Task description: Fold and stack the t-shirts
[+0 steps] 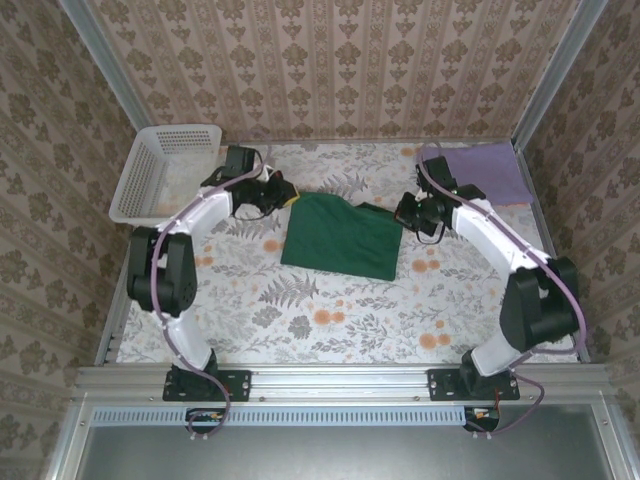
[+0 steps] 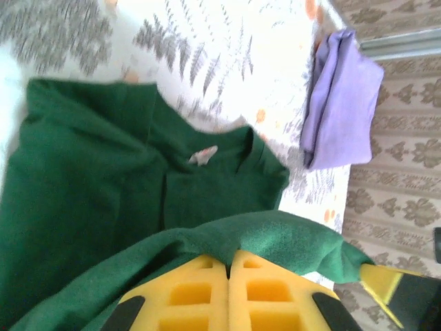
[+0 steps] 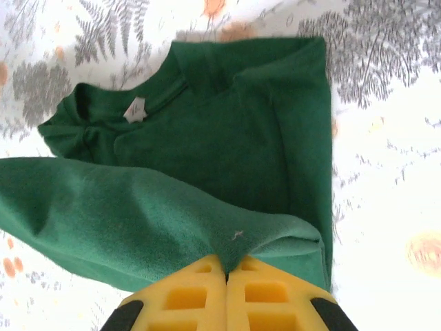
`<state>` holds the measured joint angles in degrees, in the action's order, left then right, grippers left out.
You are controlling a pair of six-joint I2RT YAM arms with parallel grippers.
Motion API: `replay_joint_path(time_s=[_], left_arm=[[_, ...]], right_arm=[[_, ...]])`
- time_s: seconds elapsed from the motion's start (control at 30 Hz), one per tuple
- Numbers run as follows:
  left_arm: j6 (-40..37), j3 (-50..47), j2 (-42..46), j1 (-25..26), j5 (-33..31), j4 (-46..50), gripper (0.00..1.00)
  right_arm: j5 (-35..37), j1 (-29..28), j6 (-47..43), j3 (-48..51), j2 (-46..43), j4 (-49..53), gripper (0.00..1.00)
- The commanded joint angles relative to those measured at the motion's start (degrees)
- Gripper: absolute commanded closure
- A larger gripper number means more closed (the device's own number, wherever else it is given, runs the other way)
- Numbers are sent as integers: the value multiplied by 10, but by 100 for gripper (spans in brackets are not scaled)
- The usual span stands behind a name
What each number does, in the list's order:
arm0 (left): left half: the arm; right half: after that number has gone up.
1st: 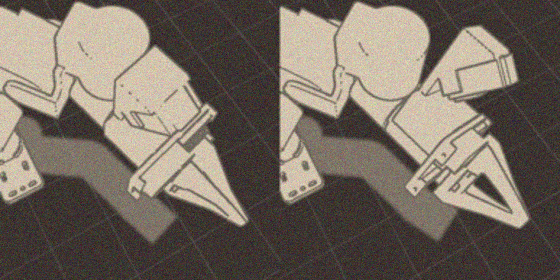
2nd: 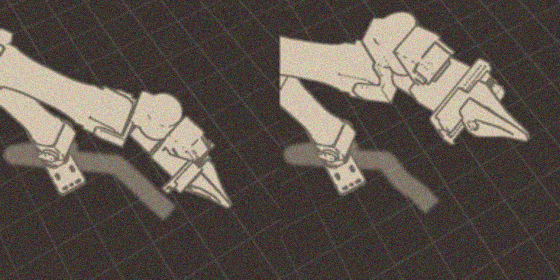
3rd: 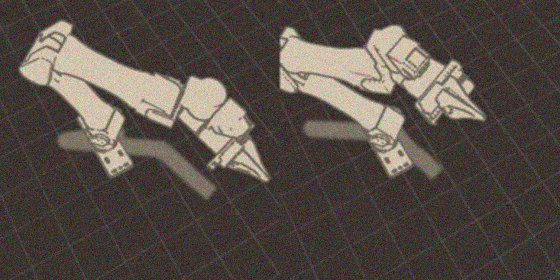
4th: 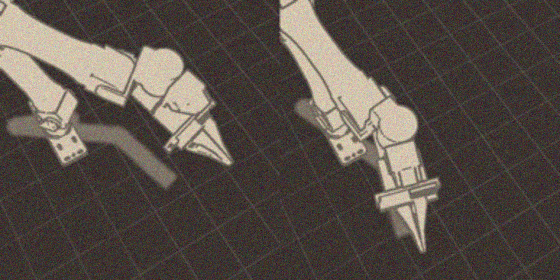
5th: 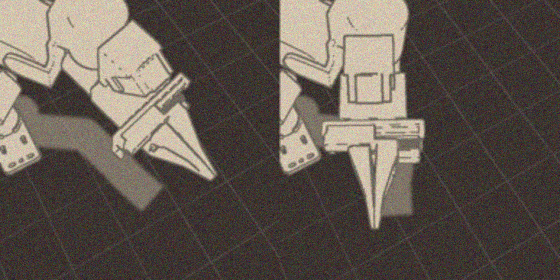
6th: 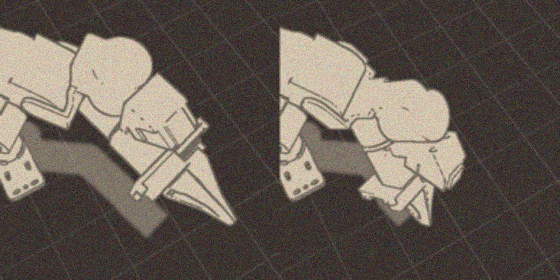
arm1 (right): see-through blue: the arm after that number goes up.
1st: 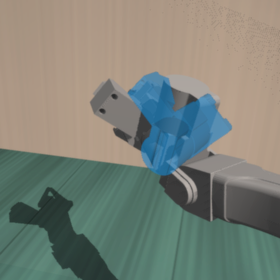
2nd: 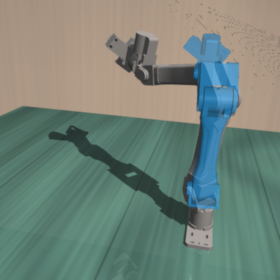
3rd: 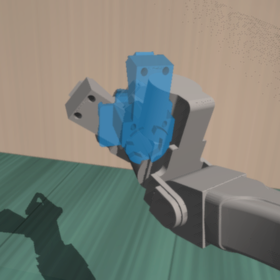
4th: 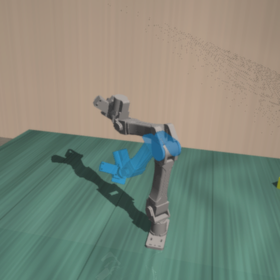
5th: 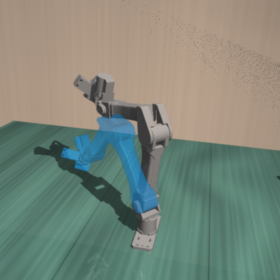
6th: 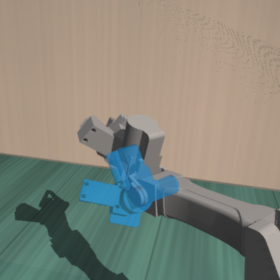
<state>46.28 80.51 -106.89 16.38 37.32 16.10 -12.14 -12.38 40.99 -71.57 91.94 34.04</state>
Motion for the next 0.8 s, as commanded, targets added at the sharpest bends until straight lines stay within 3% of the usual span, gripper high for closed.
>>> replay_joint_path(time_s=[0.0, 0.03, 0.07, 0.1, 0.17, 0.27, 0.33, 0.43, 0.53, 0.67, 0.77], left_arm=[[2, 72, -84, -25, 15, 20, 100], [10, 98, -116, -31, 21, 21, 95], [15, 129, -145, -34, 35, 27, 83], [11, 174, -177, -36, 48, 48, 76], [-6, 266, -227, -40, 38, 117, 46], [-21, 334, -240, -44, 30, 147, 27], [-35, 342, -219, -44, 16, 155, 22], [-59, 296, -155, -29, -35, 147, 21], [-70, 224, -97, 5, -73, 118, 28], [-102, 155, -71, 66, -86, 96, 42], [-142, 111, -69, 115, -110, 99, 44]], right_arm=[[-17, 22, -5, -37, 70, -11, 96], [-16, 30, -5, -52, 100, -8, 93], [-17, 38, -2, -66, 124, -1, 91], [-27, 49, 5, -81, 149, 3, 81], [-38, 68, 12, -103, 175, 2, 61], [-1, 81, 15, -113, 150, 4, 50], [0, 87, 22, -94, 117, -12, 45], [27, 71, 21, -33, 46, -49, 44], [-5, 39, 49, 76, -18, -151, 48], [-48, -18, 83, 152, -28, -208, 64], [-61, -73, 83, 172, -12, -230, 66]])
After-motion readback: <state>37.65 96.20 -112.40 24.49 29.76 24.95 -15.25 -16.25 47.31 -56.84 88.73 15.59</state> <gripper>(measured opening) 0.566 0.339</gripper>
